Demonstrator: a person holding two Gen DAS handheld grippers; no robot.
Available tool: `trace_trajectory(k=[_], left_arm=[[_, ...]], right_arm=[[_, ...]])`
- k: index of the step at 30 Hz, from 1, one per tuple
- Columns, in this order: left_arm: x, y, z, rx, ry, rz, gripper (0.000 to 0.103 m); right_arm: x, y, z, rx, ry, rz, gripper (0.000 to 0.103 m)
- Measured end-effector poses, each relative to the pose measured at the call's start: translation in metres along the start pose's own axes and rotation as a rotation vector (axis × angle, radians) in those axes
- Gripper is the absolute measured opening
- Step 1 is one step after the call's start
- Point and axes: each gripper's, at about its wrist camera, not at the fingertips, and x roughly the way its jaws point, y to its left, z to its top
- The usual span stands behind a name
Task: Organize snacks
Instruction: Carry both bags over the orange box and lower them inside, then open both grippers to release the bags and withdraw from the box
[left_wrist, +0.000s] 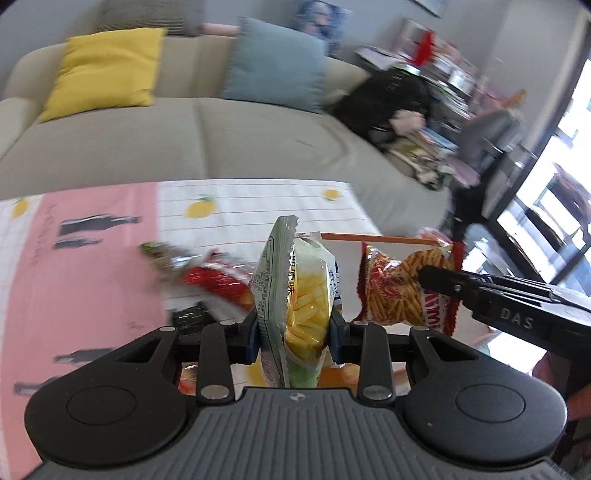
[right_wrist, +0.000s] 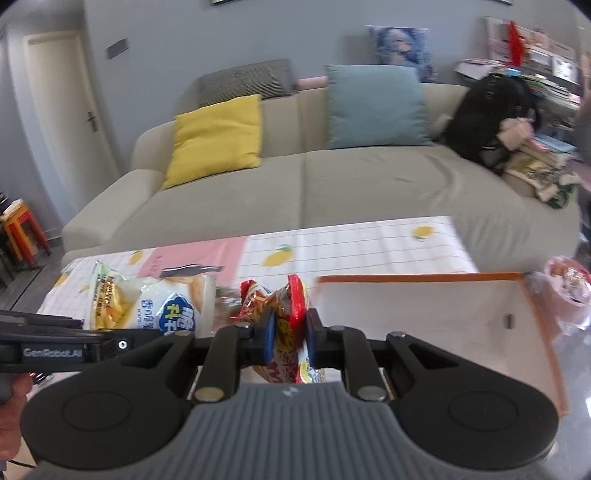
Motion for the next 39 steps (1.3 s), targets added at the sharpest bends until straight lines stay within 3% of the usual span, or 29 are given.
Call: trace_trajectory(k=[10, 19, 32, 39], left_arm=[[0.083, -0.065, 0.013, 0.07, 0.134, -0.118, 0.038], [0.161, -0.089, 0.003, 0.048, 0.312, -0.162, 0.038], [0.228, -0.106, -0.014, 0.048, 0.497, -0.107, 0.04], [0.236, -0.104, -0.019, 0.059, 0.534, -0.103, 0.042]], right_arm=[[0.0, -0.089, 0.001, 0.013, 0.132, -0.141, 0.014], [0.045, -0.151, -0.01, 0.055, 0.33, -0.18, 0.014], [0.096, -0.186, -0.027, 0.083, 0.511, -0.201, 0.014], [0.115, -0.19, -0.042, 0.084, 0.56, -0.217, 0.014]])
